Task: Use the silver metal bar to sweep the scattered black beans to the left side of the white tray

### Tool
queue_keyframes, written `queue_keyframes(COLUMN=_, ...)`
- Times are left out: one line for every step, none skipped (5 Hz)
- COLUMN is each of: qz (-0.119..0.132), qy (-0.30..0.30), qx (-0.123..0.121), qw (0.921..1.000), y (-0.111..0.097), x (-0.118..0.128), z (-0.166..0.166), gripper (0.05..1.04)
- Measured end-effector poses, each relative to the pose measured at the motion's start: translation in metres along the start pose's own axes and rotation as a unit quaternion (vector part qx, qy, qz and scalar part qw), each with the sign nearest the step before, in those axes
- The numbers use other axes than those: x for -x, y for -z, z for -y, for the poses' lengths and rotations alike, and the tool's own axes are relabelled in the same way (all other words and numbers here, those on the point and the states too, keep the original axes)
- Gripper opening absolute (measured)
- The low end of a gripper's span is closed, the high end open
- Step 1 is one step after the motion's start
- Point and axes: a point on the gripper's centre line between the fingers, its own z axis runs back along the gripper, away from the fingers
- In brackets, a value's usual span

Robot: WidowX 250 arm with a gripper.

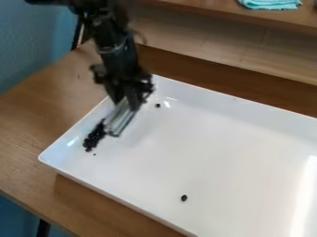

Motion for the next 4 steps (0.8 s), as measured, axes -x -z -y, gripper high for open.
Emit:
queue_keyframes(qz=0.027, qy=0.024, qx=0.018, qw=0.9992, y=-0.012, x=-0.002, z=0.03, gripper=0.37)
queue_keyframes(qz=0.026, qy=0.033, qx=0.027, qw=0.9988, y=-0.01, x=0.015, z=0.047, gripper=0.37)
queue_keyframes(qz=-0.006, qy=0.038, qx=0.026, qw=0.9989, y=0.003, x=0.046, z=0.055, gripper=0.37)
queue_keyframes(qz=-0.013, qy=0.047, qx=0.025, qw=0.9985, y=0.0, x=0.067, z=0.061, gripper=0.37)
